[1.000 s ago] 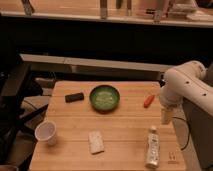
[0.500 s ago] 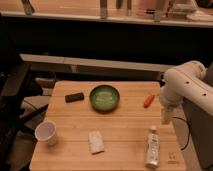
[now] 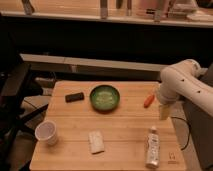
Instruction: Place the pepper on the white sponge
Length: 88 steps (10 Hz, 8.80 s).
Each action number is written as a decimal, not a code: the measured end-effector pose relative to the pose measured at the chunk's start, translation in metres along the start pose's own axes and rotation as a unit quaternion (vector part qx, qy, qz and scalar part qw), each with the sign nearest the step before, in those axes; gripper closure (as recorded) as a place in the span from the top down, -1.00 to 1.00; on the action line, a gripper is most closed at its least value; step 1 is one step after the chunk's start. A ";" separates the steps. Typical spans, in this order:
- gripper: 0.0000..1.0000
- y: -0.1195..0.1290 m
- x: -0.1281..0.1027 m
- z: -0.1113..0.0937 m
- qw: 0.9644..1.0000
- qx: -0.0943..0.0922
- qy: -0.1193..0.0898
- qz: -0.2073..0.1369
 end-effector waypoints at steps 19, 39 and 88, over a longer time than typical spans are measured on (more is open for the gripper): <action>0.60 -0.037 0.002 0.056 0.999 0.023 -0.007 -0.042; 0.60 -0.082 0.011 0.133 0.996 0.019 -0.012 -0.084; -1.00 -0.085 -0.056 0.117 0.980 -0.022 -0.015 -0.196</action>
